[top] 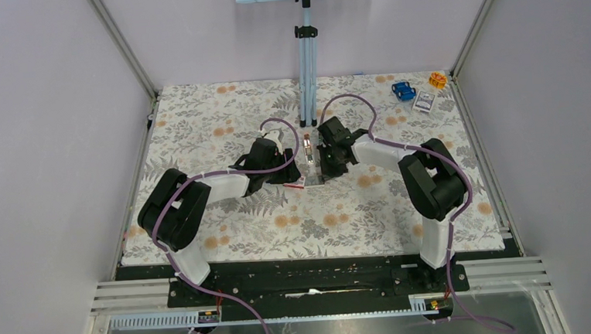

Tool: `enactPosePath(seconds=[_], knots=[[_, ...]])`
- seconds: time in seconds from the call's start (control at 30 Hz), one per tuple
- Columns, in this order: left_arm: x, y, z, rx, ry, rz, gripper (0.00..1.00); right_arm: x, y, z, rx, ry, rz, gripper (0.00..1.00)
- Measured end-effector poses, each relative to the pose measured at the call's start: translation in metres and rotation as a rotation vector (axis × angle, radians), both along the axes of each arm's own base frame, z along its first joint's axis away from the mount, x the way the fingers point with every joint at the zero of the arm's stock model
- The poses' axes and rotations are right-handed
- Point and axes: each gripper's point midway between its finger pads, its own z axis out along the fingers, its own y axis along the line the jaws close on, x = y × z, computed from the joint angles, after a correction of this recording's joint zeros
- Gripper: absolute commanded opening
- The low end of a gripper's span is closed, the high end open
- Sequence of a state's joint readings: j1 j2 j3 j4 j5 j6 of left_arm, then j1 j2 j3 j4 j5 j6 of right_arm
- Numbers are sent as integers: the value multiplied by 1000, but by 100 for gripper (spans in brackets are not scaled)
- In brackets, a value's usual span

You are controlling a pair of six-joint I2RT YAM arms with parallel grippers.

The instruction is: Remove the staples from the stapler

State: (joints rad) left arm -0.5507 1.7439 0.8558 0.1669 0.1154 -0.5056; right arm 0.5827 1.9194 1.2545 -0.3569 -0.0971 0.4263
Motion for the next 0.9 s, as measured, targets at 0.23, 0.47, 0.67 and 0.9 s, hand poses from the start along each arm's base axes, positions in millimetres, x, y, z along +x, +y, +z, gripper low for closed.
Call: enactPosePath(seconds=[0.23, 0.47, 0.67, 0.9], knots=[[0, 0, 0, 0, 0, 0, 61, 0, 7, 6, 6, 1, -2, 0], [0, 0, 0, 0, 0, 1, 63, 3, 4, 9, -17, -8, -40, 0], [0, 0, 0, 0, 0, 1, 63, 6, -1, 8, -48, -20, -78, 0], [0, 0, 0, 0, 0, 1, 62, 7, -3, 3, -61, -15, -102, 0]])
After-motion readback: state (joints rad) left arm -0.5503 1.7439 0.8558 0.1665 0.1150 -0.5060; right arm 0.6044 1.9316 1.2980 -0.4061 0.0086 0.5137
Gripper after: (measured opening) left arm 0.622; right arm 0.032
